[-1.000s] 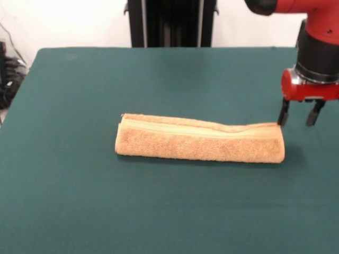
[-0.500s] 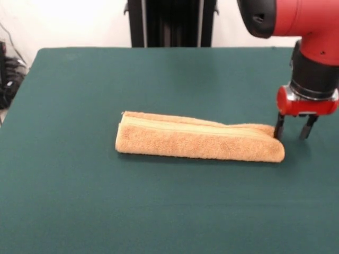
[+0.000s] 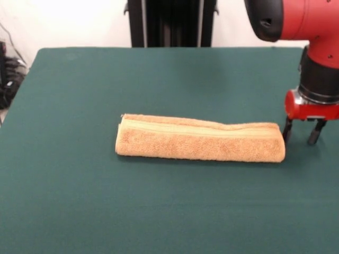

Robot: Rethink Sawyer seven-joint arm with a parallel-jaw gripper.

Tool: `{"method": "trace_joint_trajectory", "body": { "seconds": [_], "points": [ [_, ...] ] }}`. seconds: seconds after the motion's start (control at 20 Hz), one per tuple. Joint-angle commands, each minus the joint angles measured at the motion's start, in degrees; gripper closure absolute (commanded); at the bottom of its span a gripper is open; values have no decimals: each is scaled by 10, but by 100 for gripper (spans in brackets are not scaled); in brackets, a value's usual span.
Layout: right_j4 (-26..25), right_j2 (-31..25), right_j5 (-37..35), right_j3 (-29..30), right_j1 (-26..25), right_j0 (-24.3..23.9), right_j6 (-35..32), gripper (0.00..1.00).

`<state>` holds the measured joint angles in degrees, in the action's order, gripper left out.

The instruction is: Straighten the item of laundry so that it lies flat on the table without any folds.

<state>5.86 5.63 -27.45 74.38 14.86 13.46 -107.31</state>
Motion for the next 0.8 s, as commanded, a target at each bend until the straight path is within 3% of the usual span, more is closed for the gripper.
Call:
{"method": "trace_joint_trajectory", "body": {
  "seconds": [0.05, 0.4, 0.8],
  "points": [
    [23, -12, 46, 18, -41, 23, -144, 0],
    [7, -31, 83, 74, -17, -4, -114, 0],
    [-55, -32, 39, 171, 80, -67, -8, 0]
  ]
}}
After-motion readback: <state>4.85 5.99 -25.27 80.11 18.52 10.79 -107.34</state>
